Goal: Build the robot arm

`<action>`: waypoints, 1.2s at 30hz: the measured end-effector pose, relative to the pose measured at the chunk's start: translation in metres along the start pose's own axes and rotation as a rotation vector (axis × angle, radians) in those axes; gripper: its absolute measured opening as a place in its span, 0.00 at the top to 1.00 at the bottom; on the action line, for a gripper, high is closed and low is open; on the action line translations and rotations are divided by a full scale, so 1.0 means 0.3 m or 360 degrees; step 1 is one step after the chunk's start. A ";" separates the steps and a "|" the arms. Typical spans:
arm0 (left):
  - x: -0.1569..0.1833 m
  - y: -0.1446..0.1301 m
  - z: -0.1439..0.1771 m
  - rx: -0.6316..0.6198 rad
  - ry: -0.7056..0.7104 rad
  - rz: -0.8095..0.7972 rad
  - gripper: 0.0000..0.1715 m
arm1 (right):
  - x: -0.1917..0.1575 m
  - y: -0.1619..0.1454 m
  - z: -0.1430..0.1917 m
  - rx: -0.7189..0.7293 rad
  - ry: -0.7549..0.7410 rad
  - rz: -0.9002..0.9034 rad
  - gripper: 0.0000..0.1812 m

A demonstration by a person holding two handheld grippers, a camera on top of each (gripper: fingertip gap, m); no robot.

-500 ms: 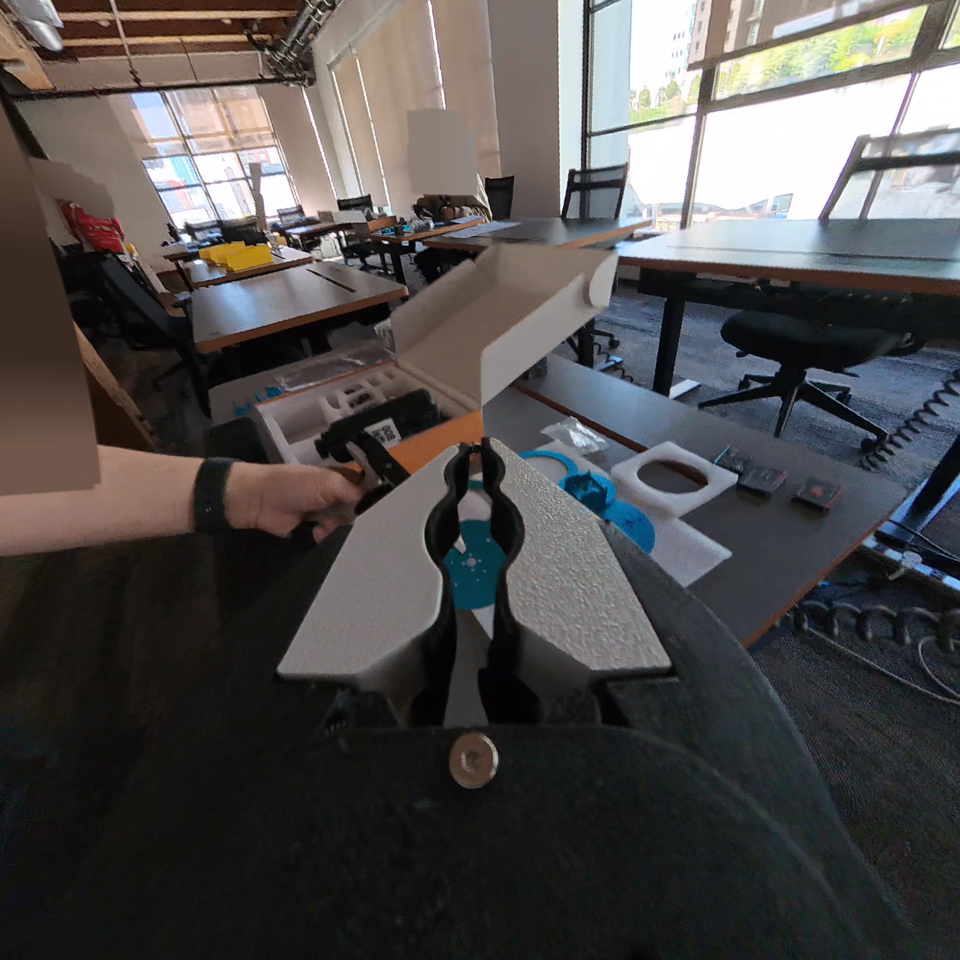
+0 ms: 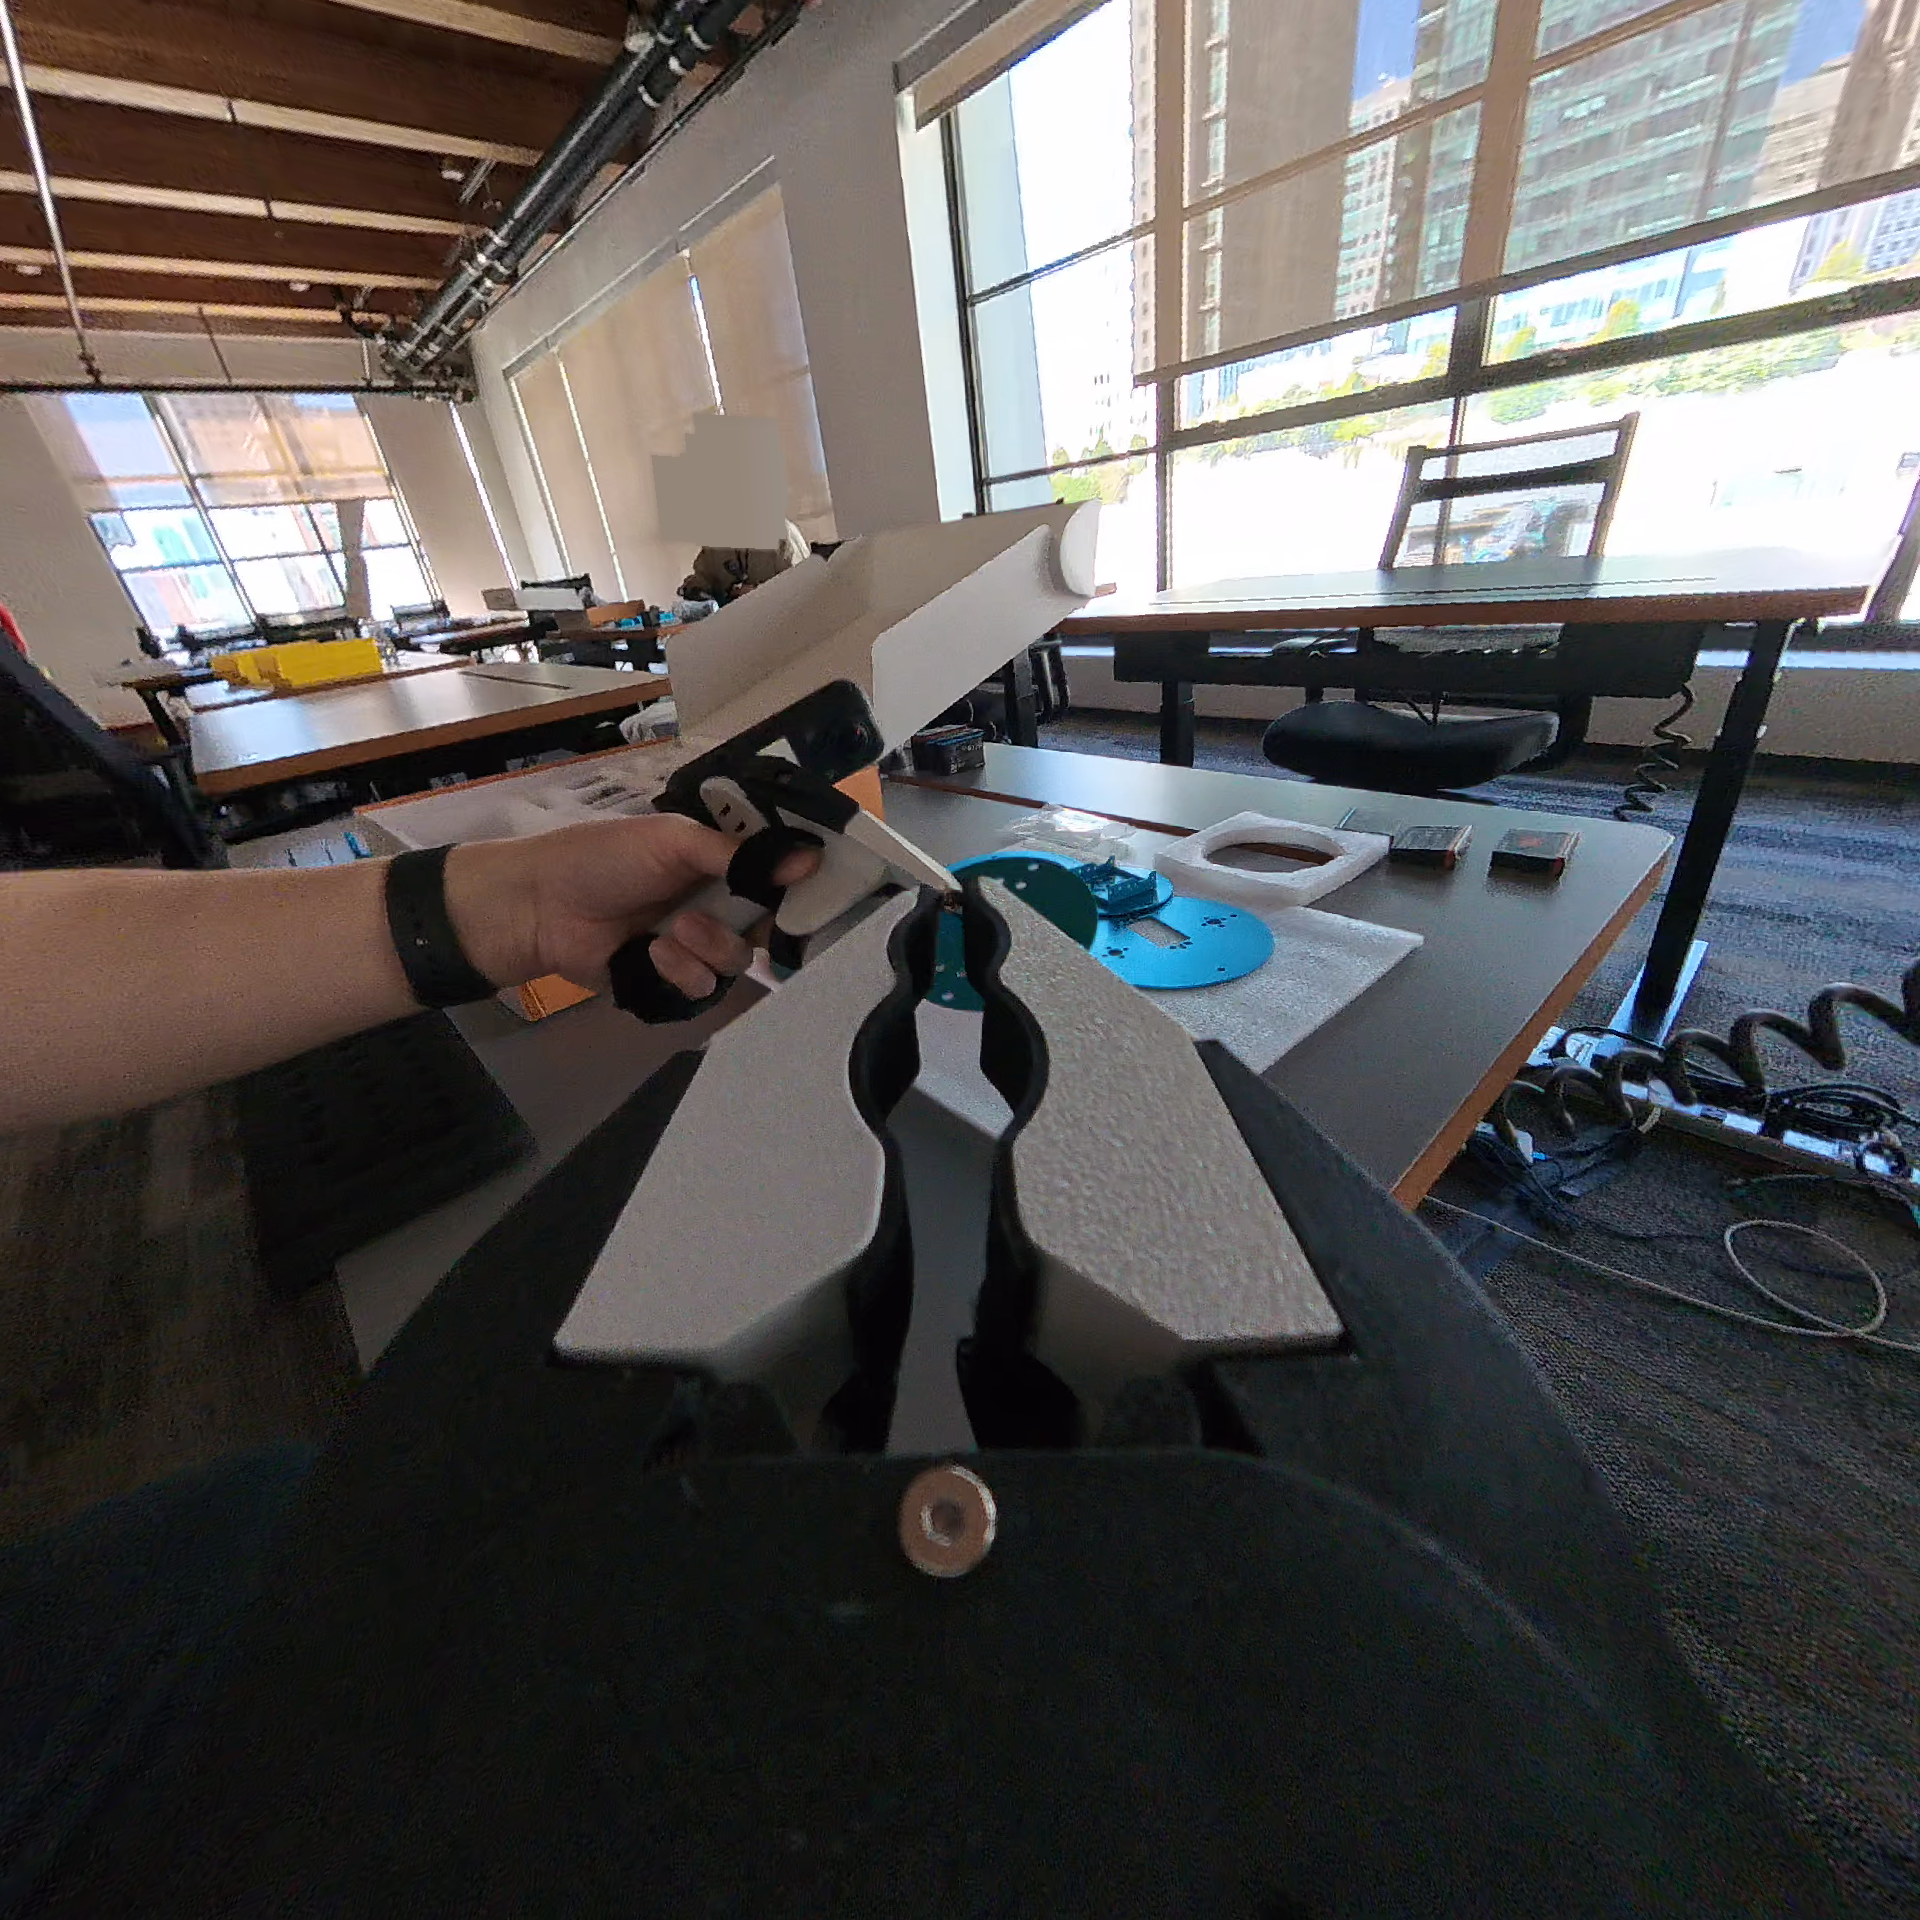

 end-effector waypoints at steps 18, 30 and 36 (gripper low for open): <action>-0.242 -0.046 -0.074 -0.0019 0.0261 0.0217 1.00 | 0.166 -0.029 -0.201 -0.0103 0.0169 -0.0094 0.98; -0.270 -0.023 -0.075 0.0099 0.0379 0.0399 0.98 | -0.026 -0.045 -0.157 -0.0204 0.0271 0.0100 0.98; -0.253 -0.028 -0.063 -0.0010 0.0554 0.0581 0.87 | 0.011 -0.095 -0.190 -0.0167 0.0518 0.0081 0.98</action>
Point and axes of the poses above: each gripper's, where its closed fingertips meet, z back along the fingers, y out of its top, x = y × z across the jaws, the point moved 1 cm from there along z, back along the fingers, and after that the axes turned 2 degrees about -x, right-handed, at the moved point
